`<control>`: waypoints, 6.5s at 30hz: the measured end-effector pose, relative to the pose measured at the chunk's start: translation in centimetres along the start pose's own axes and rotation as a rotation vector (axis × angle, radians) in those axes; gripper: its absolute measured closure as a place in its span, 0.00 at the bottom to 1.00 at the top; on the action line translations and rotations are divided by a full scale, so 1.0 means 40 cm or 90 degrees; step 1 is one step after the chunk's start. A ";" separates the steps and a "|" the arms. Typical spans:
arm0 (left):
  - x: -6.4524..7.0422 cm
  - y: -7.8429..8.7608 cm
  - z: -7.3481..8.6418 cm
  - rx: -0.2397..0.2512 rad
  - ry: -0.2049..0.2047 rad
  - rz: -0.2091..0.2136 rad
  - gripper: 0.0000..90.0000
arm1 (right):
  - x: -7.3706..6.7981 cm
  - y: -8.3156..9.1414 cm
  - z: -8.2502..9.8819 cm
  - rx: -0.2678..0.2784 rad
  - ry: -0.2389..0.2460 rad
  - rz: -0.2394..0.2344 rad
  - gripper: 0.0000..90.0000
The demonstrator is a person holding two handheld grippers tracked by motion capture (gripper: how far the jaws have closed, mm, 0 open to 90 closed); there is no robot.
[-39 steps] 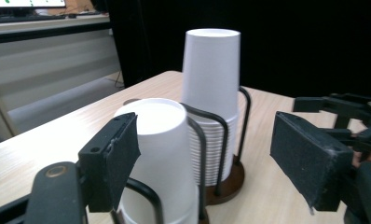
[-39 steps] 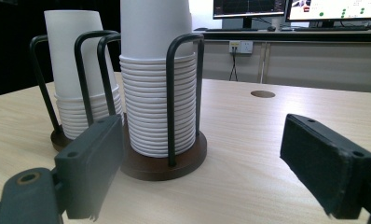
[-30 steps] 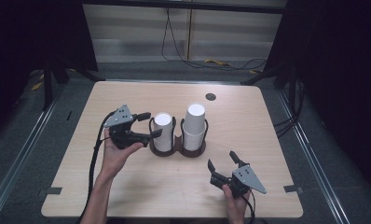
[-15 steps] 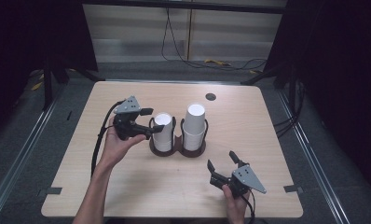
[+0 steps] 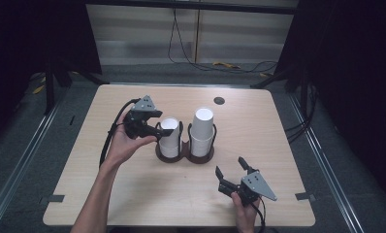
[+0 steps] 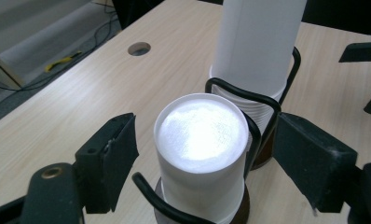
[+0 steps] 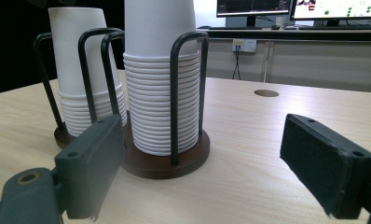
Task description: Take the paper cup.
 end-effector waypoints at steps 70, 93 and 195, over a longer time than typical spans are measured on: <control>-0.022 -0.046 -0.014 -0.093 0.032 0.043 0.38 | -0.001 0.000 0.000 0.003 0.002 0.002 0.15; -0.021 0.008 -0.039 -0.028 0.049 0.030 0.38 | -0.001 -0.001 0.000 0.000 0.002 -0.002 0.15; 0.157 0.097 0.045 0.245 0.054 0.080 0.39 | -0.092 -0.031 -0.024 -0.062 0.032 -0.224 0.15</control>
Point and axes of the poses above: each handheld gripper's, and its own axes: y roughly backward along the jaws, z roughly out of its underside, x roughly to its right, the point moved 4 cm from there along -y, roughly forward along the jaws, and after that the axes turned 7 degrees about -y, right-handed, at the moved point
